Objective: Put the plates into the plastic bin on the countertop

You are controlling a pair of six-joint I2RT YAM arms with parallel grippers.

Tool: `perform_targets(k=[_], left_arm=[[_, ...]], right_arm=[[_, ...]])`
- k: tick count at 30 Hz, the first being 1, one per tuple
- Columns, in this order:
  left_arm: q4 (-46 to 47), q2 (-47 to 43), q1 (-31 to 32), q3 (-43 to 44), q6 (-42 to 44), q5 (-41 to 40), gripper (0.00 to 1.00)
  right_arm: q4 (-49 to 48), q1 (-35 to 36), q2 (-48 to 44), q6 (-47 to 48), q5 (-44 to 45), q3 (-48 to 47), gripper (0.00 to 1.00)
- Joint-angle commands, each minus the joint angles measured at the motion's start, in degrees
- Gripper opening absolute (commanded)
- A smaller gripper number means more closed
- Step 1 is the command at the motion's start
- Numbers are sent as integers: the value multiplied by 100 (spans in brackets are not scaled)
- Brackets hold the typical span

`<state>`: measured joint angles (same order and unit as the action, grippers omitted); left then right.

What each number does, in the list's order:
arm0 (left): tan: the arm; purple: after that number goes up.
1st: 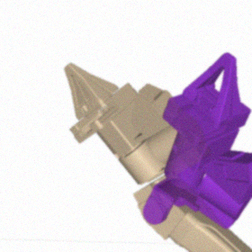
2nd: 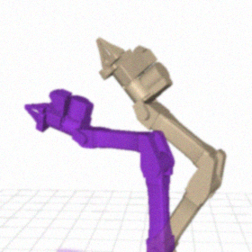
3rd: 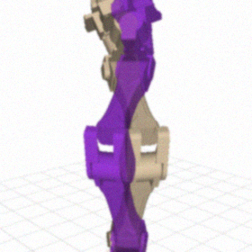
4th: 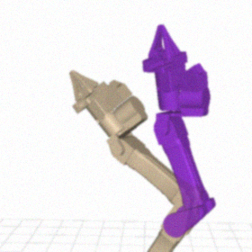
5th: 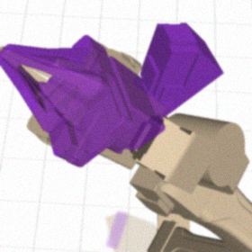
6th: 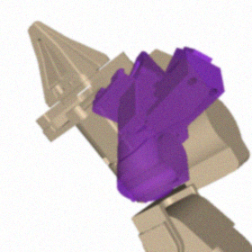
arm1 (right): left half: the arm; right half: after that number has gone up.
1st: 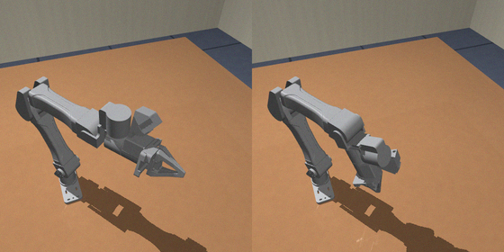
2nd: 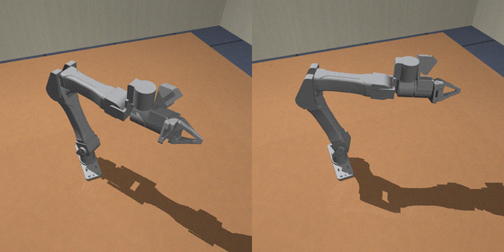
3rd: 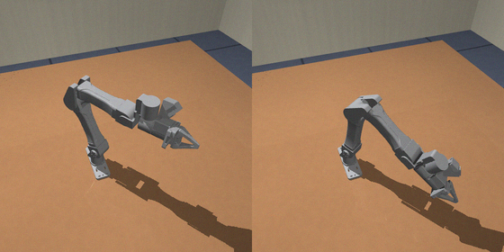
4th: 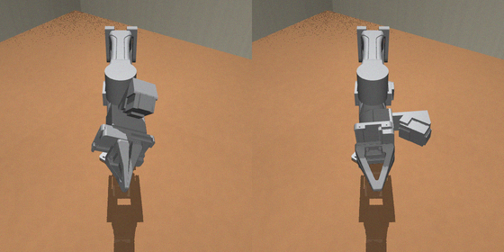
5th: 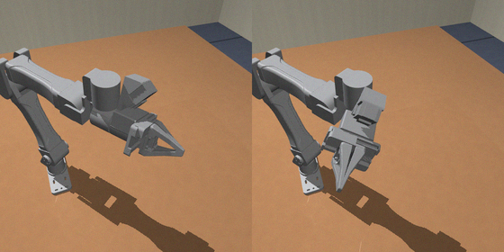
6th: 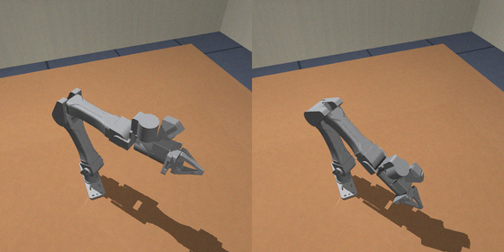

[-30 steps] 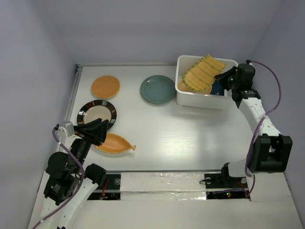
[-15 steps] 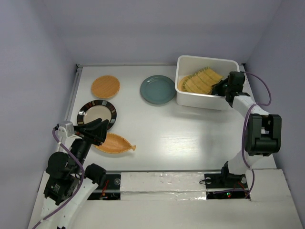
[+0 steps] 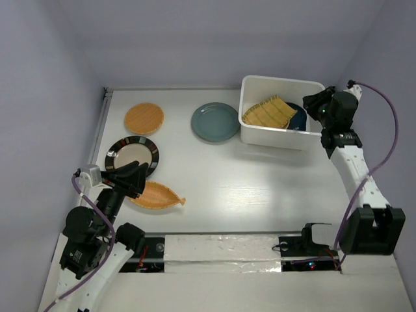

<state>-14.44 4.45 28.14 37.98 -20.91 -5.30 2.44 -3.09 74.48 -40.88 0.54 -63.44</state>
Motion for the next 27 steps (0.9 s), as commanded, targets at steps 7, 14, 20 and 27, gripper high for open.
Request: perform_targets(k=[7, 14, 20, 27], left_arm=[[160, 250, 34, 140, -19, -173, 37], [117, 337, 34, 140, -54, -392, 36], [55, 495, 34, 166, -71, -603, 36], [64, 583, -19, 166, -63, -604, 36]], right_arm=[[-496, 3388, -321, 933, -571, 789, 0], [-1210, 5281, 1804, 985, -1344, 343, 52], [-1193, 5793, 3544, 1065, -1696, -808, 70], [-1088, 6162, 4442, 1039, -2075, -1425, 67]])
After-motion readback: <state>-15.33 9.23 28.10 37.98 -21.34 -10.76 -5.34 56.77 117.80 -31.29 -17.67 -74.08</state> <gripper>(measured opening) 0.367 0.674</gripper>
